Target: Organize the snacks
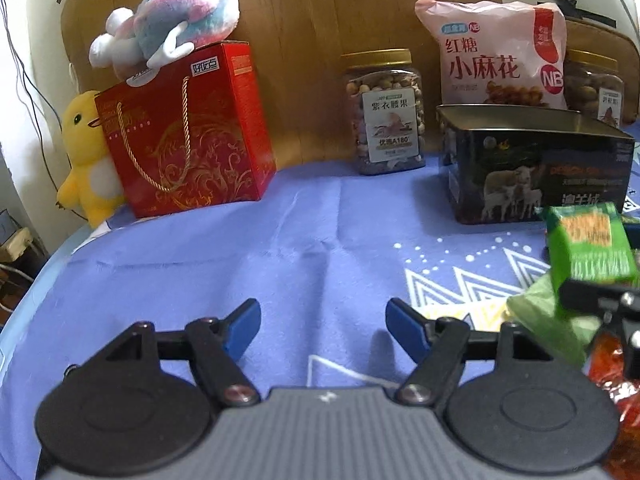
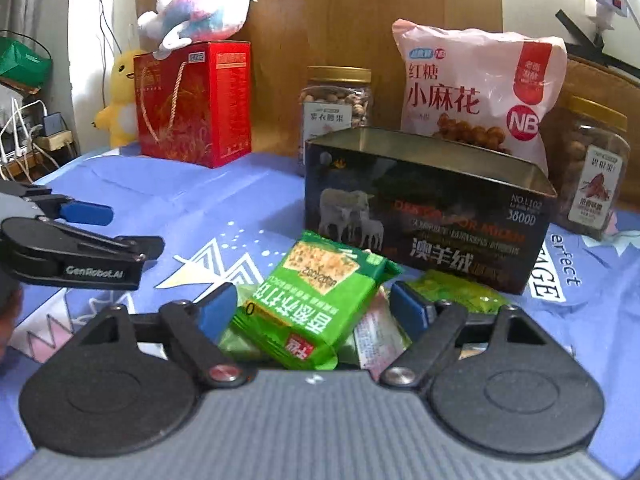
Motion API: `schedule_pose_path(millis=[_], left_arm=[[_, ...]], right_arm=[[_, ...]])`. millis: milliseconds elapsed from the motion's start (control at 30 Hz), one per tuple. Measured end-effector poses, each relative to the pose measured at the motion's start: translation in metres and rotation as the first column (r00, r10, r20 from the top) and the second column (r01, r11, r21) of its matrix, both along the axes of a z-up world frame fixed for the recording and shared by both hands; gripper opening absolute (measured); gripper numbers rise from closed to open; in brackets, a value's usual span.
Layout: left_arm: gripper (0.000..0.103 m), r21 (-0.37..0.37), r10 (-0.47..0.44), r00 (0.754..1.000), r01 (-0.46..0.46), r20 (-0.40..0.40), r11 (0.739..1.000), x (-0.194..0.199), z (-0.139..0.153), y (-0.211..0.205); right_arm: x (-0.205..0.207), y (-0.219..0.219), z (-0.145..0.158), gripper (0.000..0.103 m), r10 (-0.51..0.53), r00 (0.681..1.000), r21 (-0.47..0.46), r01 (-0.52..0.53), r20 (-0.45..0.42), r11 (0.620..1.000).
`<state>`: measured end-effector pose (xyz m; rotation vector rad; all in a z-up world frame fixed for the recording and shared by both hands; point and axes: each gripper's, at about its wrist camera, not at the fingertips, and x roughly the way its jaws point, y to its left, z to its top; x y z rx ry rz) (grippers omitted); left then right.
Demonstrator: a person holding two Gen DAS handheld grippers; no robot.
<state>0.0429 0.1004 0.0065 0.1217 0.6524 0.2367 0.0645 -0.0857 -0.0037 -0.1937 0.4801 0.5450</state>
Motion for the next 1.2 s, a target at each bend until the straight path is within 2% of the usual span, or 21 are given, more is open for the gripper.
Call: schedule_pose_path(millis=[67,133,167,233,333,433,500,667,733,767,833,900,1033,1067,1133,1200], left_arm=[[0.074,0.005,0.001,1.0,-0.001,-0.009,1.0,0.005,-0.002,0.001],[0.074,0.006,0.005,1.0,-0.005,-0.018,1.0,0.009,-0.005,0.002],[0.074,0.006,0.007,1.0,-0.007,-0.021,1.0,0.011,-0.006,0.003],[0.075,0.004,0.011,1.0,-0.011,-0.026,1.0,0.013,-0.008,0.003],[0.076,0.01,0.011,1.0,-0.011,-0.028,1.0,0.016,-0.01,0.004],[0.077,0.015,0.012,1.0,-0.011,-0.029,1.0,0.018,-0.011,0.004],[0.078,0.019,0.011,1.0,-0.011,-0.027,1.0,0.019,-0.011,0.005],[0.079,0.012,0.009,1.0,-0.008,-0.027,1.0,0.022,-0.011,0.006],[0.079,-0.032,-0.008,1.0,0.007,-0.027,0.999,0.021,-0.007,0.01],[0.079,-0.092,-0.03,0.999,0.028,-0.019,0.995,0.019,-0.002,0.016],[0.079,-0.22,-0.095,0.995,0.095,0.012,0.971,0.015,0.009,0.028],[0.079,-0.309,-0.171,0.985,0.174,0.037,0.935,0.013,0.017,0.035],[0.079,-0.446,-0.311,0.948,0.307,0.066,0.841,0.019,0.02,0.037],[0.08,-0.455,-0.331,0.942,0.322,0.064,0.83,0.022,0.019,0.035],[0.093,-0.446,-0.35,0.936,0.33,0.041,0.832,0.028,0.015,0.028],[0.092,-0.439,-0.368,0.93,0.335,0.012,0.834,0.034,0.009,0.02]], right_arm=[[-0.005,0.002,0.003,0.069,0.04,0.999,-0.021,-0.04,0.022,0.999],[-0.011,0.004,0.003,0.066,0.126,0.992,-0.002,-0.126,0.017,0.992],[-0.017,0.009,0.003,0.063,0.166,0.985,-0.02,-0.165,0.038,0.986],[-0.03,0.022,-0.001,0.049,0.237,0.967,-0.093,-0.229,0.091,0.969],[-0.04,0.032,-0.006,0.047,0.288,0.95,-0.145,-0.27,0.121,0.952],[-0.035,0.029,-0.005,0.051,0.274,0.956,-0.119,-0.261,0.109,0.958],[-0.03,0.024,-0.002,0.06,0.23,0.967,-0.096,-0.22,0.111,0.971],[-0.026,0.005,0.002,0.062,0.147,0.985,-0.025,-0.146,0.092,0.989],[-0.03,0.0,0.002,0.062,0.139,0.986,-0.009,-0.139,0.087,0.99],[-0.033,-0.003,0.002,0.062,0.144,0.986,-0.003,-0.145,0.08,0.989],[-0.038,-0.006,0.001,0.062,0.172,0.983,0.003,-0.172,0.065,0.985],[-0.041,-0.005,0.001,0.061,0.193,0.979,-0.008,-0.193,0.062,0.981],[-0.039,0.007,-0.006,0.061,0.206,0.977,-0.07,-0.203,0.052,0.977],[-0.037,0.009,-0.009,0.061,0.207,0.977,-0.087,-0.202,0.045,0.975],[-0.038,0.015,-0.01,0.062,0.219,0.974,-0.119,-0.211,0.054,0.97],[-0.039,0.022,-0.011,0.061,0.241,0.968,-0.16,-0.228,0.069,0.96]])
